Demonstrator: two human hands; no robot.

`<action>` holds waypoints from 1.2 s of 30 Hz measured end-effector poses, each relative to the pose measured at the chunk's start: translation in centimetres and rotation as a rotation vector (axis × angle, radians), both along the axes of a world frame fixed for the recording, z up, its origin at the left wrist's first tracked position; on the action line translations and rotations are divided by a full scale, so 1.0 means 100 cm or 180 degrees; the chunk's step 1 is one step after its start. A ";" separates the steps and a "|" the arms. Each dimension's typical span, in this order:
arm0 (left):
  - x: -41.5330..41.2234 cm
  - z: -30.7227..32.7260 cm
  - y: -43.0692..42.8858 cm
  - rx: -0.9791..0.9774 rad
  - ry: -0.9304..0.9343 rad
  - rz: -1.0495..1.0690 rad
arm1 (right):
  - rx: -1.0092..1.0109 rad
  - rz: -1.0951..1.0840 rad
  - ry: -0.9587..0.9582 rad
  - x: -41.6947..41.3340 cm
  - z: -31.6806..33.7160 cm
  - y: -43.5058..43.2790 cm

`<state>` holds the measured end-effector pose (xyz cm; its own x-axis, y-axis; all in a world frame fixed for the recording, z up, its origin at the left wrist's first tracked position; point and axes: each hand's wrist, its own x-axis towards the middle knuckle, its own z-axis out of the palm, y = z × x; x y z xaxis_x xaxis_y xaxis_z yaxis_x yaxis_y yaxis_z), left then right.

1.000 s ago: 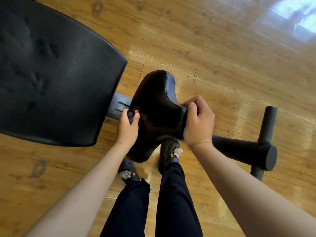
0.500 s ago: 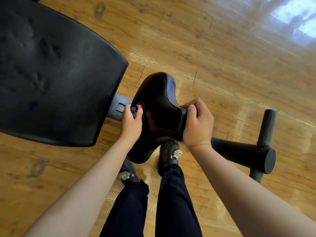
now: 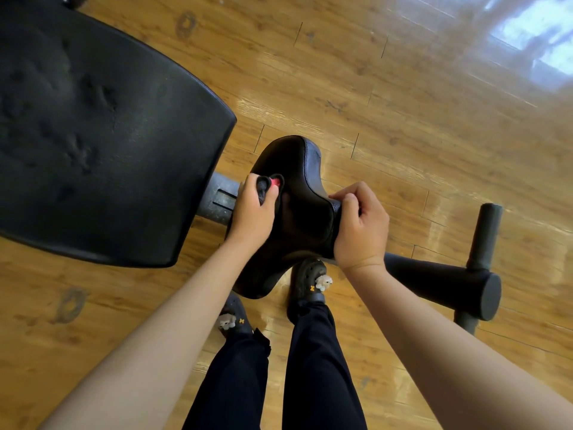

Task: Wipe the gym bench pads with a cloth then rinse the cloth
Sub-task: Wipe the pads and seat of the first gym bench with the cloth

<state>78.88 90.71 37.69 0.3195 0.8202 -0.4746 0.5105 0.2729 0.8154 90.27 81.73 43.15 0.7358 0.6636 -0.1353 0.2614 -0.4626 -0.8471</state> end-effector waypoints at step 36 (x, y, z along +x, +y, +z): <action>-0.008 0.177 -0.043 0.0015 -0.0945 0.0691 | -0.0856 0.0616 0.0806 0.008 0.040 0.005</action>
